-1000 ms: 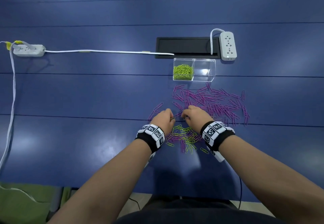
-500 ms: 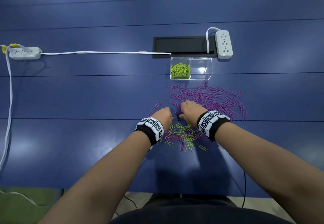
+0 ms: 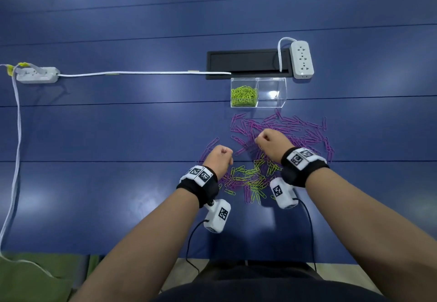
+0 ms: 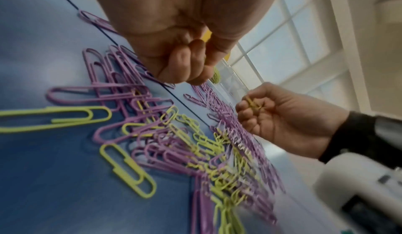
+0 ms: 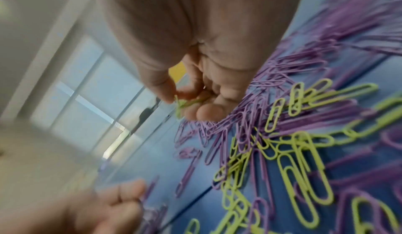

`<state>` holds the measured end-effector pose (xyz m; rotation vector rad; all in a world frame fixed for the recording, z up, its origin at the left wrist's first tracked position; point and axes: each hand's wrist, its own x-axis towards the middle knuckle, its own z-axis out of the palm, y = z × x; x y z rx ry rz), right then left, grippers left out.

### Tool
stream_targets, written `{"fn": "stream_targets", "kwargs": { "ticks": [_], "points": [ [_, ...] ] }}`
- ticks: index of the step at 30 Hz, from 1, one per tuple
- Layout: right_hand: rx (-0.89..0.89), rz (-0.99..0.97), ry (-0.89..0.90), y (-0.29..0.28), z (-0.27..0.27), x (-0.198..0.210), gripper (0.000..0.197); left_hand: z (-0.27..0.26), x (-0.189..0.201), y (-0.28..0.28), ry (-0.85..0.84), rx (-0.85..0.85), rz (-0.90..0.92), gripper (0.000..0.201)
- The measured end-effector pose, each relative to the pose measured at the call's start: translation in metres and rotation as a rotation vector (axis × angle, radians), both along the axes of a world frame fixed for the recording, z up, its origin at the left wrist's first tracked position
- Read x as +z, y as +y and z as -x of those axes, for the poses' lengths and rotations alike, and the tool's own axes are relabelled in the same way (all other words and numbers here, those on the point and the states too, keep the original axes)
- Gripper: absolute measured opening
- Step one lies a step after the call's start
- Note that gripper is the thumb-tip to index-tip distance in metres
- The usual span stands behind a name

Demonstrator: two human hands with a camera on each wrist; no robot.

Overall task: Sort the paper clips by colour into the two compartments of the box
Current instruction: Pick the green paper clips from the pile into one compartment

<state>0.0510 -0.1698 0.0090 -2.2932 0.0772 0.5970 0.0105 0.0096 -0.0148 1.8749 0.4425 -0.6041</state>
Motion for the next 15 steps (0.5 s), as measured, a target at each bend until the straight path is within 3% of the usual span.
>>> {"fn": "stream_targets", "kwargs": {
  "ticks": [4, 7, 11, 15],
  "points": [
    [-0.305, -0.473, 0.255, -0.016, 0.015, 0.0, 0.018, 0.01, -0.001, -0.009, -0.001, -0.067, -0.014, 0.028],
    [-0.403, -0.622, 0.347, -0.02, 0.028, -0.004, 0.016, 0.013, 0.003, -0.014, -0.095, -0.316, -0.287, 0.025],
    [-0.327, -0.476, 0.352, -0.02, 0.038, -0.01, 0.024, 0.016, -0.001, -0.015, -0.226, -0.527, -0.545, 0.016],
    [0.114, 0.03, 0.075, -0.006, 0.045, -0.012, 0.016, 0.018, -0.007, -0.017, -0.227, -0.62, -0.63, 0.023]
  ]
}}
